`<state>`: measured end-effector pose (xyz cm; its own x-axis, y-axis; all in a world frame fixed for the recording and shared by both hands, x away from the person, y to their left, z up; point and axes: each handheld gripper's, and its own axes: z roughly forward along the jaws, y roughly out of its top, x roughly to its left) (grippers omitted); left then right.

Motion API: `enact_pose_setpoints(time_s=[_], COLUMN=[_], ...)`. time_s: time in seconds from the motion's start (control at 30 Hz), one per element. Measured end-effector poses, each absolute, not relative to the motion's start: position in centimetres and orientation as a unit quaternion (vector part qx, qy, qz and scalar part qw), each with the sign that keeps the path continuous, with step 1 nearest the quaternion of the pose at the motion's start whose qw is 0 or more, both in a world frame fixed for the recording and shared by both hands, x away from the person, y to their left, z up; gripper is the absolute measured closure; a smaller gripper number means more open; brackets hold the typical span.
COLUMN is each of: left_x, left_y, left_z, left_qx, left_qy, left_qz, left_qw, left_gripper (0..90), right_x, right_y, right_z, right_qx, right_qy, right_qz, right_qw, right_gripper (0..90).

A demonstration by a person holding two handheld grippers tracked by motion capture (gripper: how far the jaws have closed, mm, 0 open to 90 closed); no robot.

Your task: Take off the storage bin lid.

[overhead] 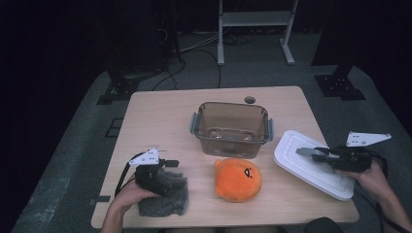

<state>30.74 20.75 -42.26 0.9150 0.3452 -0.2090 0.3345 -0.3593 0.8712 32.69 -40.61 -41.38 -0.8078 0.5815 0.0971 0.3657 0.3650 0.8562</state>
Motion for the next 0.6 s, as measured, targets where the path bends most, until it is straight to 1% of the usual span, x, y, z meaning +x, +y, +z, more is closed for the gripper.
enact_pose_setpoints(time_s=[0.2, 0.6], left_x=[30.6, 30.6], left_y=[20.9, 20.9], left_z=[-42.1, -42.1], left_qx=[0.822, 0.822], left_qy=[0.204, 0.204], left_qz=[0.005, 0.005], left_qw=[0.531, 0.532], left_gripper=[9.9, 9.8], right_x=[32.8, 32.6], right_y=[-39.5, -37.7], right_z=[-43.3, -45.6], right_qx=[0.289, 0.287], right_qy=[0.823, 0.832], right_qz=[0.478, 0.467], right_qw=[0.101, 0.086], right_gripper=[65.7, 65.4])
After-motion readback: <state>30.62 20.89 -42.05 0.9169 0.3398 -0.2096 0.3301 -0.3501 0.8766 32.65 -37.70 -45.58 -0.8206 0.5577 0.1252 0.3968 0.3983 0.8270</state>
